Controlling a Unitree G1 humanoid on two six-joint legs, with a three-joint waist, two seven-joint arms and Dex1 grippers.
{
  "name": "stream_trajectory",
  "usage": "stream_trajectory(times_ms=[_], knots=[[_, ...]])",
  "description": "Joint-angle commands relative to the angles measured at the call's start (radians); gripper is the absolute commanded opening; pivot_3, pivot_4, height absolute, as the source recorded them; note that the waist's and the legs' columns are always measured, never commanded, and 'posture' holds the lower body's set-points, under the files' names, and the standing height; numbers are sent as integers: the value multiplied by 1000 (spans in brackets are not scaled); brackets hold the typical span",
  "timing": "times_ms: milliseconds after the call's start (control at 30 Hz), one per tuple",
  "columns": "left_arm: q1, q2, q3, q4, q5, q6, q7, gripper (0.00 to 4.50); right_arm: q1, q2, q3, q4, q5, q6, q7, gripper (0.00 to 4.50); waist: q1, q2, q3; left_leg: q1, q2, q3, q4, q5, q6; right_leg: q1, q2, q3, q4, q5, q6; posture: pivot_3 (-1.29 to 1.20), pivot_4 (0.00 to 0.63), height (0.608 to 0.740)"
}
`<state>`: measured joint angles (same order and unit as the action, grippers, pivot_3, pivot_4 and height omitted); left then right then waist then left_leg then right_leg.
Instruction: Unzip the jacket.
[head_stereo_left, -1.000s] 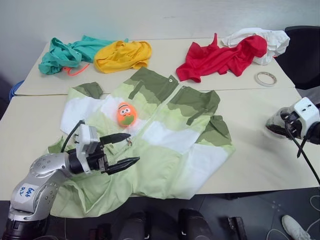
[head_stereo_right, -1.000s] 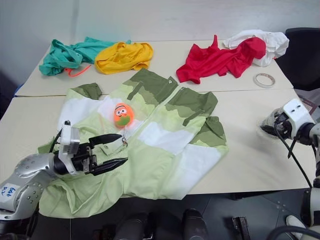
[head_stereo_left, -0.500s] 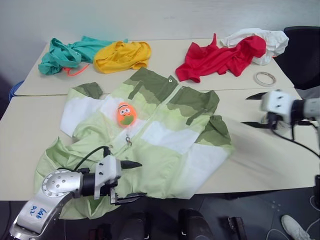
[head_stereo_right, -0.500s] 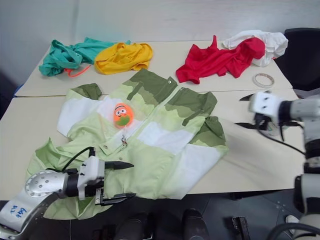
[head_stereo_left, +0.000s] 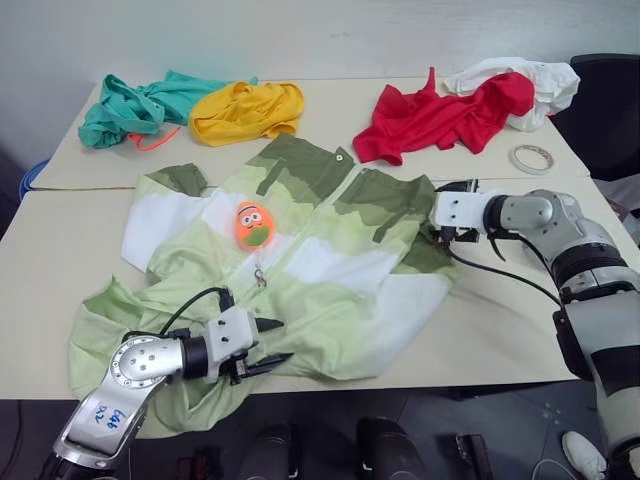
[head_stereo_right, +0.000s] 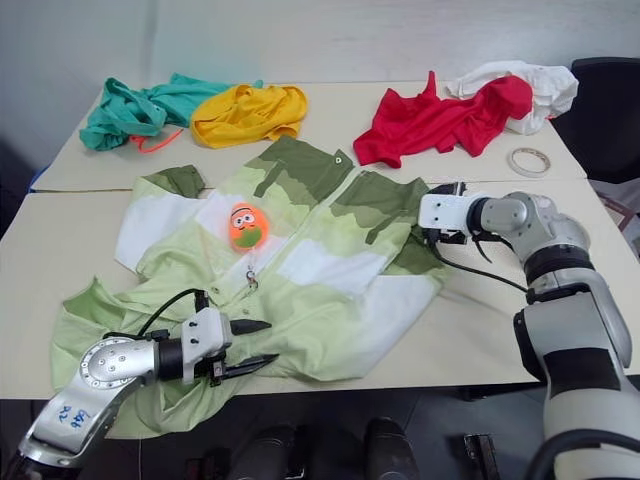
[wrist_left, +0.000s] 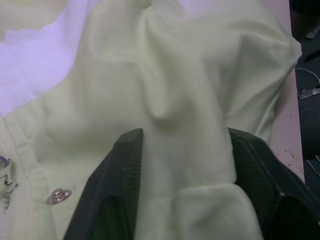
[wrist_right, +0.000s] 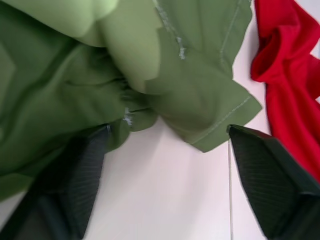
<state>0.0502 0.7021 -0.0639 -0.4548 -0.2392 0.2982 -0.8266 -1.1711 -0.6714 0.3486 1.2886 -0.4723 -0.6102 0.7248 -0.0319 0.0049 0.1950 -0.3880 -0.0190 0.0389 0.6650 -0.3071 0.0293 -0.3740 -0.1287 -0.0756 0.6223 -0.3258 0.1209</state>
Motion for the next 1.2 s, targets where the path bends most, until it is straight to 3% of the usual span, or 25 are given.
stream_trajectory(times_ms=[33,167,267,467,633,733,833,933,1200], knots=[[-3,-3,8,0,4,5,12,1224,8,18,-8,17,18,-14,82,2554,0,0,0,0,0,0,0,0,0,0,0,0,0,0,0,0,150,740],[-6,1,21,10,13,9,20,0,23,12,-30,16,50,-29,146,1040,0,0,0,0,0,0,0,0,0,0,0,0,0,0,0,0,150,740],[-11,12,42,28,19,5,25,0,39,5,-55,10,86,-23,219,47,0,0,0,0,0,0,0,0,0,0,0,0,0,0,0,0,150,740],[-9,59,120,78,4,-14,0,0,105,-4,-187,-72,288,37,523,47,1,0,0,0,0,0,0,0,0,0,0,0,0,0,0,0,150,740],[16,128,198,162,4,-77,-58,0,224,-32,-296,-350,520,276,766,47,3,0,0,0,1,-1,0,0,0,0,-1,-1,0,0,0,0,150,740],[27,166,250,235,-40,-156,-155,0,299,-62,-307,-534,571,346,807,623,4,1,0,-1,1,-1,0,0,0,0,-1,-1,0,0,0,0,150,740],[36,204,261,287,-52,-229,-244,0,280,-66,-284,-503,514,282,727,1573,2,1,0,-1,1,-1,0,0,0,-1,-1,-2,0,0,0,0,150,740],[27,223,248,336,-39,-288,-297,0,208,-46,-193,-343,329,60,515,2567,0,1,0,0,0,0,-1,0,-1,-2,-1,-1,0,0,0,0,150,740],[-5,195,211,347,-26,-295,-294,0,49,79,-45,-108,100,-129,163,2567,-17,1,0,0,0,1,-1,0,-1,-3,-1,-2,3,0,0,0,150,740]])
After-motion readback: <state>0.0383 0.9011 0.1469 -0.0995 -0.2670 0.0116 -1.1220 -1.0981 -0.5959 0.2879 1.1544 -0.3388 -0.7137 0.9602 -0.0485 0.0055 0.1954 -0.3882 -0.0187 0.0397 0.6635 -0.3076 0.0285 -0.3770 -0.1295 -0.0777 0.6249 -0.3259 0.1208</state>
